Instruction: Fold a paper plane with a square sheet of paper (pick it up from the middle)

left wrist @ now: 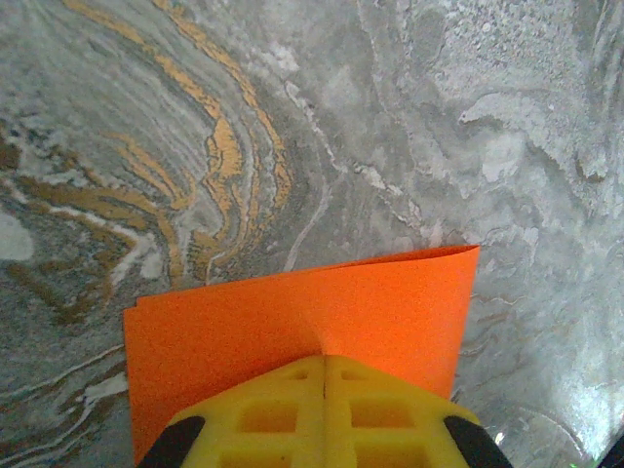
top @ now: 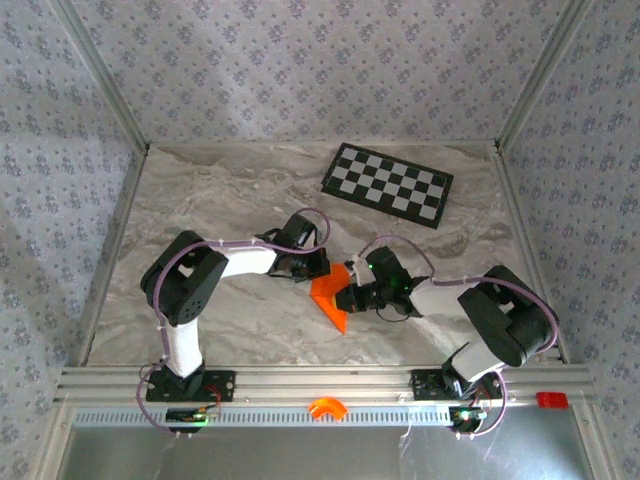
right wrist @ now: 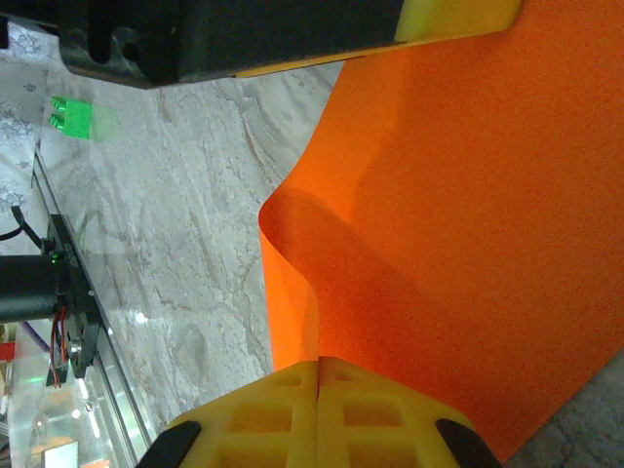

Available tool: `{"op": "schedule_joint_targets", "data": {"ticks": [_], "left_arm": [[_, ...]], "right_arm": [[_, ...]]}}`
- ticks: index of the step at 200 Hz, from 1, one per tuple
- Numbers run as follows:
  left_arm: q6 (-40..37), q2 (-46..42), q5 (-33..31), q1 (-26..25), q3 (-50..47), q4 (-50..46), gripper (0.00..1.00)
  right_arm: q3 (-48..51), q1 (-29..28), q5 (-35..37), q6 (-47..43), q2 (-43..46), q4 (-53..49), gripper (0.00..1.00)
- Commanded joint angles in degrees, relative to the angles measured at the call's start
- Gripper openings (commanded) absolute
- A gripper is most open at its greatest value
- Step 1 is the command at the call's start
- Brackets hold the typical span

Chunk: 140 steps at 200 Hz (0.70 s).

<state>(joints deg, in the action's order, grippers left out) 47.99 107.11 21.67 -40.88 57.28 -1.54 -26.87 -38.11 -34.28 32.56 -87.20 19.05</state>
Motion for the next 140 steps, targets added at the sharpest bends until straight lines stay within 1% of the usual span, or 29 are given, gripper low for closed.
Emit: {"op": "schedule_joint_targets", "data": {"ticks": [1, 48, 140], "left_arm": [[-0.57, 0.84, -0.58, -0.04, -0.98, -1.54, 0.05], [0.14, 0.63, -0.49, -0.10, -1.55, -0.22, 0.05], [0.45, 0.54, -0.57, -0.21, -2.17, 0.31, 0.05]], "right_arm": [[-1.43, 0.27, 0.70, -2.14, -1.08, -2.17, 0.00], [-1.17, 0.31, 2.28, -2.61, -2.27, -2.00, 0.00], [-1.47, 0.20, 4.19, -3.51, -1.77, -3.23, 0.00]]}}
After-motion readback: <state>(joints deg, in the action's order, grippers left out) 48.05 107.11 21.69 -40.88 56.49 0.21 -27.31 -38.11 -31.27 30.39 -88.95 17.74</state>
